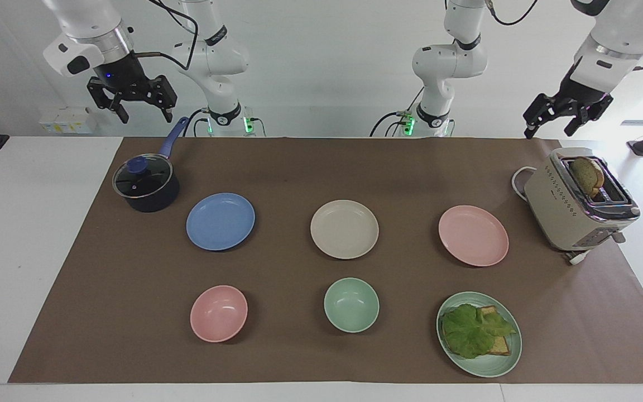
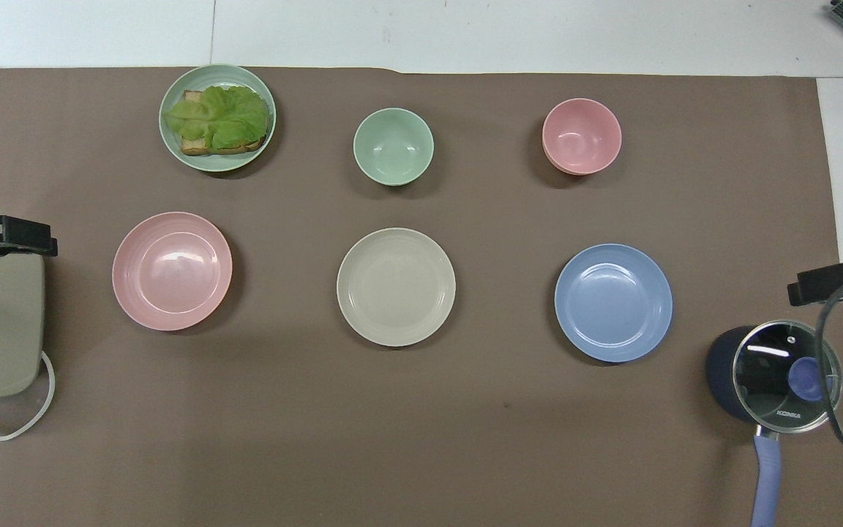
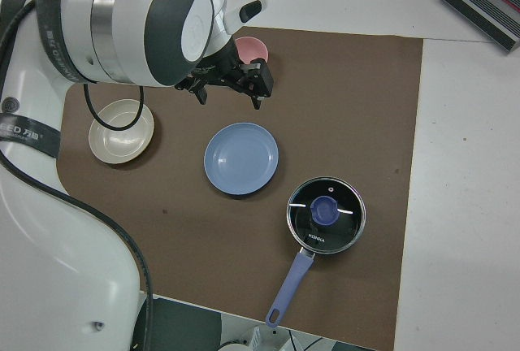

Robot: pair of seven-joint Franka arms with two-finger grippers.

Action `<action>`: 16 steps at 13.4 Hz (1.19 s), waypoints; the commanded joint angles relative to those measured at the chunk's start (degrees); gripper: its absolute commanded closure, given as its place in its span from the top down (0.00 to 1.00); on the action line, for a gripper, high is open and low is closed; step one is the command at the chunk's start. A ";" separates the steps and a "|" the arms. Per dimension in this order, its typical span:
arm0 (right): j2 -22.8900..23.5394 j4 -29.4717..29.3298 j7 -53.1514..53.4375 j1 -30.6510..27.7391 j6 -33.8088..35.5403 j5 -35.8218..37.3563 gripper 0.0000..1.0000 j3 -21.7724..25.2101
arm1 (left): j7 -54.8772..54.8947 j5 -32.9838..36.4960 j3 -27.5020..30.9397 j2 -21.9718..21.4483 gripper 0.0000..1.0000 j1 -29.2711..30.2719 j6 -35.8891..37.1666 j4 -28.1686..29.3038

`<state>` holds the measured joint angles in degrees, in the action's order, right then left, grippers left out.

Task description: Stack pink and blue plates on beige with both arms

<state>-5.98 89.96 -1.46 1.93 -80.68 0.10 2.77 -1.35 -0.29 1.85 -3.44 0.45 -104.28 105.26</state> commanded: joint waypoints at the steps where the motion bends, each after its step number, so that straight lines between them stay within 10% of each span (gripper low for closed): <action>1: -1.49 1.88 -0.56 -0.34 -1.06 1.13 1.00 -0.22 | 0.91 0.91 -0.36 -0.08 1.00 2.01 -5.74 5.82; 11: -1.49 1.88 -0.47 -0.26 -1.06 1.05 1.00 -0.22 | -0.40 0.82 -0.36 13.72 1.00 3.16 -22.09 12.60; 16: -1.49 1.88 -0.47 -0.26 -1.06 1.05 1.00 -0.22 | -5.14 0.29 -0.44 13.91 1.00 2.72 -23.25 15.76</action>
<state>-6.04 90.05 -1.46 1.91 -80.68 0.10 2.78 -3.60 -0.30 1.58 11.96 3.29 -126.26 118.43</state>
